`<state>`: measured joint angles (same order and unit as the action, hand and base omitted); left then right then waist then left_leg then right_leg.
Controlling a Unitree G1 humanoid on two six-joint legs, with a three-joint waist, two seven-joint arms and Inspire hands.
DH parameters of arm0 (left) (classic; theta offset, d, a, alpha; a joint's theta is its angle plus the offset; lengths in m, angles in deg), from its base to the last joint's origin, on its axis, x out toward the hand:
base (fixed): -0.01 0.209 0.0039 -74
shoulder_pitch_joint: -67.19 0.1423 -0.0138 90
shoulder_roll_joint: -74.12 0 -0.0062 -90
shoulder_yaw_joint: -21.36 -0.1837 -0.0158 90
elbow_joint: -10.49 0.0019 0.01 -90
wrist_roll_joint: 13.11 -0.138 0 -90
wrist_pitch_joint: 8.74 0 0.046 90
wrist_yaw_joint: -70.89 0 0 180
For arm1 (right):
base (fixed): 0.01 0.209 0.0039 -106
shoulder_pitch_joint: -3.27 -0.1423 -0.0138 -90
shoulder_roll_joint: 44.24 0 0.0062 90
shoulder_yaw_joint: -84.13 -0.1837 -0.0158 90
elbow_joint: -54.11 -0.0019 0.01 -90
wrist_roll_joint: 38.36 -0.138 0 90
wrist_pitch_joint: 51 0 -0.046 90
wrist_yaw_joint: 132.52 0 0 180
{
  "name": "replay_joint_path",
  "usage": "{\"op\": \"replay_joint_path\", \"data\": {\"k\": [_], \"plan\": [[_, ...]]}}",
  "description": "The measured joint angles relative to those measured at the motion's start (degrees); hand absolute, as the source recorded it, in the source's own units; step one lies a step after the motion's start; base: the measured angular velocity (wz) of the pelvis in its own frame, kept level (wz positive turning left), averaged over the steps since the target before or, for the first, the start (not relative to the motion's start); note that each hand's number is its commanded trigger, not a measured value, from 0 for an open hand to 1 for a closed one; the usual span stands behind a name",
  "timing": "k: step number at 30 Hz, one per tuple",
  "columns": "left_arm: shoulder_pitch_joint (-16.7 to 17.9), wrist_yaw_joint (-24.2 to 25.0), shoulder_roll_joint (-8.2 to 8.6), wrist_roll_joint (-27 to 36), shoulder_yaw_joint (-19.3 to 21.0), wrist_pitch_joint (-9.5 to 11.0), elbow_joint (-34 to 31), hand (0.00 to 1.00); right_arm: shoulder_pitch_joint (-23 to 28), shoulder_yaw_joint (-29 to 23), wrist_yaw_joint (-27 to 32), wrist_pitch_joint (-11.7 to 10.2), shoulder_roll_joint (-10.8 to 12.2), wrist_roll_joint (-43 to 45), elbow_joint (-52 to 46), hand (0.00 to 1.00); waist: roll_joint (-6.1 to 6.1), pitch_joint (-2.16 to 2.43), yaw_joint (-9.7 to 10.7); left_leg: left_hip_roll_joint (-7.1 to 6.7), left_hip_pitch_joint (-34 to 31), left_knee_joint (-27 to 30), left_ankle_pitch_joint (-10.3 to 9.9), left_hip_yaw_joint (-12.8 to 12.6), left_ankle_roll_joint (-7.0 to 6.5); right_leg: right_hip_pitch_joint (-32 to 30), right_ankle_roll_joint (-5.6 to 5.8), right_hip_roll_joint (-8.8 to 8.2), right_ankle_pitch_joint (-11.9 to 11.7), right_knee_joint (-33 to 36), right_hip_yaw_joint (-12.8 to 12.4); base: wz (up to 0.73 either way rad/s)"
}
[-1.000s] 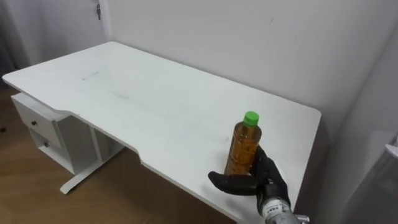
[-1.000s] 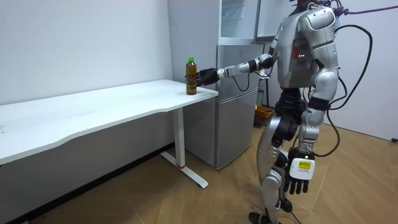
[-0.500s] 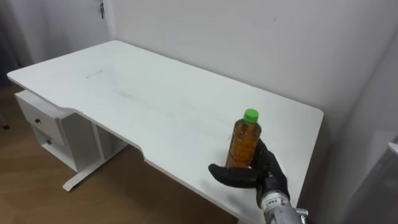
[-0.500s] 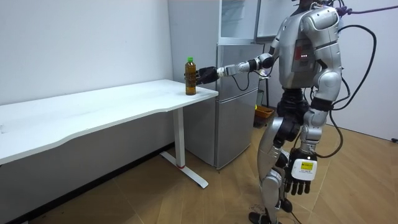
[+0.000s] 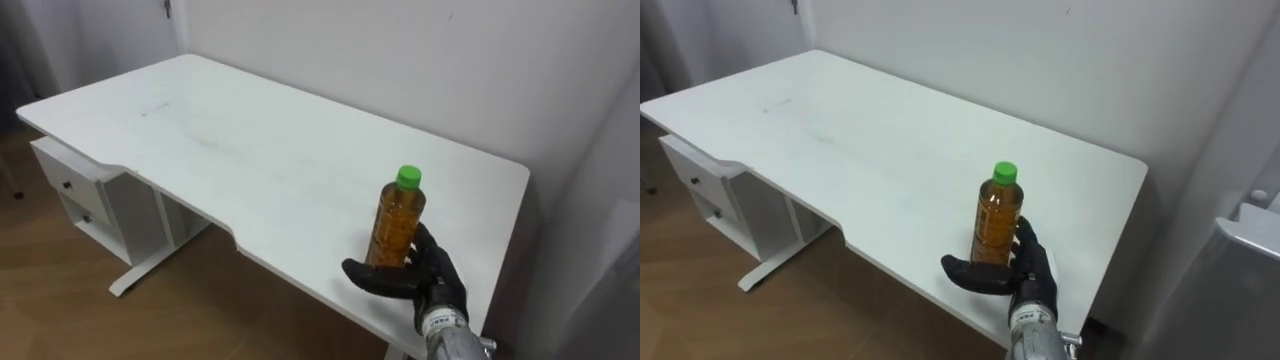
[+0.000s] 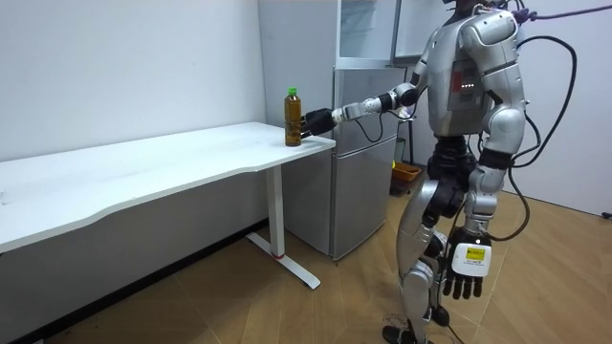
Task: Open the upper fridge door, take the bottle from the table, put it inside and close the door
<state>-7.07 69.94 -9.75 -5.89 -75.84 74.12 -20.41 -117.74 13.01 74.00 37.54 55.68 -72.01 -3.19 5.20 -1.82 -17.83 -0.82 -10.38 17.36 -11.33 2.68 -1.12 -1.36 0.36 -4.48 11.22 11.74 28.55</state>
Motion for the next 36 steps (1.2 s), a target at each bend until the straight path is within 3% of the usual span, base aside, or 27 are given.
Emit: {"op": "replay_joint_path", "data": {"k": [6, 12, 25, 36], "plan": [[0.03, 0.40, 0.01, -0.03, 0.06, 0.19, -0.02, 0.00, -1.31, -0.29, 2.94, -1.54, -0.39, 0.12, 1.94, 0.00, -0.29, 0.05, -0.09, -0.13, -1.17, 0.41, 0.01, 0.89, 0.00, -0.85, 0.00, -0.04, 0.00, 0.08, 0.46, 0.04], [0.08, 0.29, 0.08, -0.03, 0.05, 0.09, -0.05, 0.00, -1.52, -0.47, 3.64, -2.44, -0.94, 0.12, 2.87, 0.00, -0.95, 0.05, -1.50, -0.21, -1.19, 0.46, 0.05, 1.30, 0.03, -0.75, 0.00, -0.39, 0.00, 0.14, 0.82, 0.03], [0.04, -0.15, 0.11, 2.24, -0.39, 0.88, 0.10, 0.00, -2.71, -0.56, 4.74, -3.52, -1.23, 0.32, 5.26, 0.00, -0.82, -0.01, -1.53, -1.03, -2.29, 0.47, 0.81, 2.86, -0.37, -1.10, 0.03, -1.11, 0.01, 0.99, 2.81, 0.07], [-0.11, 0.22, 0.11, 4.57, -0.93, 1.21, 0.03, 0.00, -4.21, -0.55, 5.72, -3.51, -1.21, 2.15, 6.91, 0.00, -0.29, -0.19, -2.87, -1.09, -3.08, 0.13, 1.33, 3.06, -0.24, -1.86, 0.02, -1.31, 0.01, 1.16, 3.22, 0.01]]}}
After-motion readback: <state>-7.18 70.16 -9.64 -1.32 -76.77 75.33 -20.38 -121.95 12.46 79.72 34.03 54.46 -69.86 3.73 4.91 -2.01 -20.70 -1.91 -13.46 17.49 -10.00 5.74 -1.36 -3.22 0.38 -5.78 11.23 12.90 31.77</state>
